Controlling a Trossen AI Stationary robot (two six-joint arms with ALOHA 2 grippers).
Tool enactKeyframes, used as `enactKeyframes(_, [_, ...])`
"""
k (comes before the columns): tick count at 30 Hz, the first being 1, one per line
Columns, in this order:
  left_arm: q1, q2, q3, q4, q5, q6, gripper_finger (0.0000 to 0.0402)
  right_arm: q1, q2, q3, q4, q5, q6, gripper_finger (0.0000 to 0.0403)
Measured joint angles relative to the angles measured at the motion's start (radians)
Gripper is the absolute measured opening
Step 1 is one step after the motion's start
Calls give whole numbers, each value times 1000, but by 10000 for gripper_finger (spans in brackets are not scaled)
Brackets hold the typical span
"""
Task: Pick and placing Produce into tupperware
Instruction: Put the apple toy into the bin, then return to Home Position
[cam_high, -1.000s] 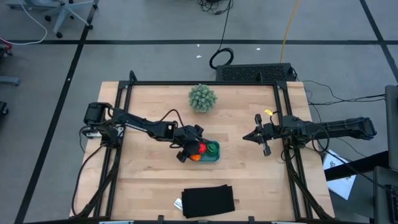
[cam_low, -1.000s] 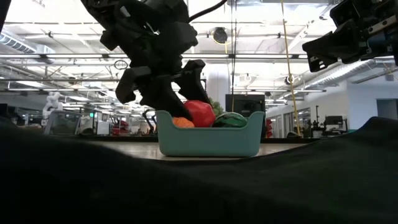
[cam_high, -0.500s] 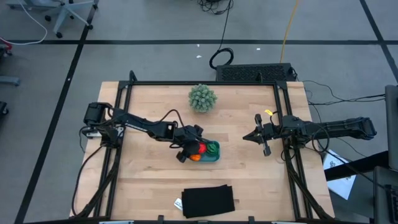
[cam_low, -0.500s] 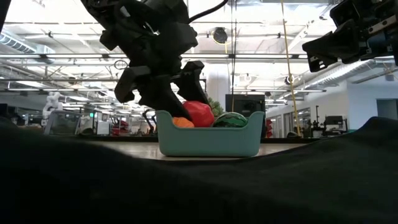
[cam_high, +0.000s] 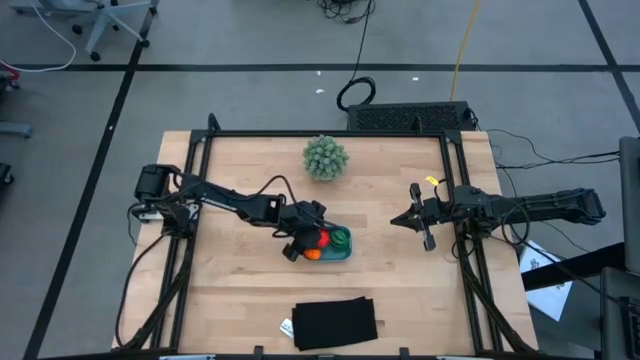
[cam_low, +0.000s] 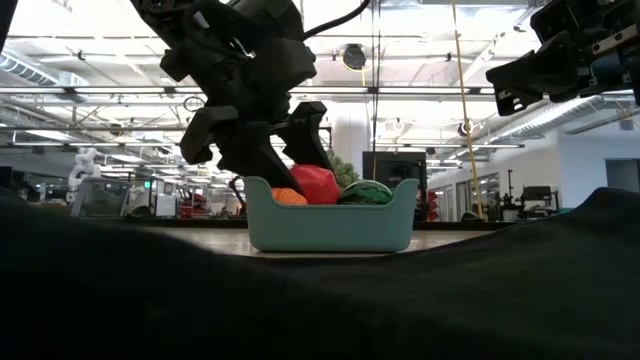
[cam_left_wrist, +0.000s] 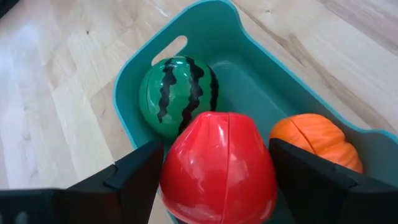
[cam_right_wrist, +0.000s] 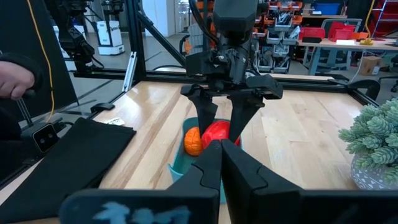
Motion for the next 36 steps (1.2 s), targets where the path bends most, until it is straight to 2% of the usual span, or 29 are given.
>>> enactKeyframes(7, [3,0,0,1,2,-9,326,0,0,0,0,0,0,0])
enactKeyframes(22, [3,0,21,3,-1,8,319,0,0,0,0,0,0,0])
enactKeyframes(36, [-3,-1,125,-140,-26,1,319,0,0,0,0,0,0,0])
